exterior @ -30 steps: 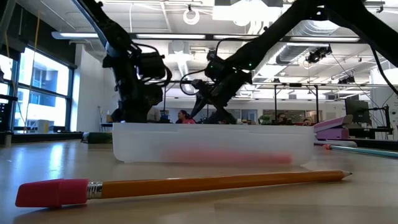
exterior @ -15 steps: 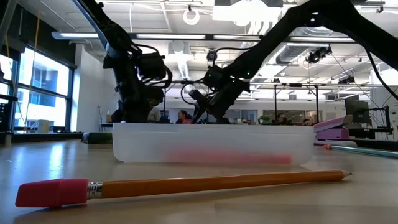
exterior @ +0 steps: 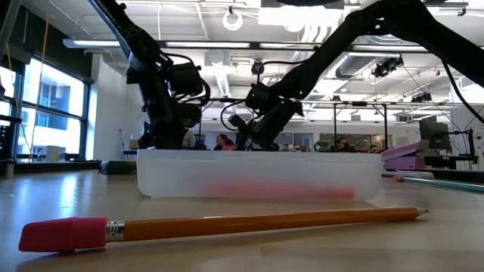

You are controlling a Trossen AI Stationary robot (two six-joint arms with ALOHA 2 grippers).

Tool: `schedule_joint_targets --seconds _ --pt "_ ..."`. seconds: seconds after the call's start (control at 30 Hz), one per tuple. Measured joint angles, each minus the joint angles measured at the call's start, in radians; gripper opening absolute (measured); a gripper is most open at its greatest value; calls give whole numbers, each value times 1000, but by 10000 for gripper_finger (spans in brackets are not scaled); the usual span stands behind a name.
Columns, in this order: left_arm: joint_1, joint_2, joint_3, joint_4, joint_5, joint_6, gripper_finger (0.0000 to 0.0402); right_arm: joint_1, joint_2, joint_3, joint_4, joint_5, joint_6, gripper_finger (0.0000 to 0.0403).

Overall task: Pack school essentials
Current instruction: Put the green scissors into the blue supply box

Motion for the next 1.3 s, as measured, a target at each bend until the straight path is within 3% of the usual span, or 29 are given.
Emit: schedule_joint_targets --seconds 0.73,1.3 --pt "9 26 2 -10 -54 7 0 1 0 0 -6 -2 -61 224" --pt "5 50 3 10 -48 7 0 -33 0 1 -40 -179 -96 224"
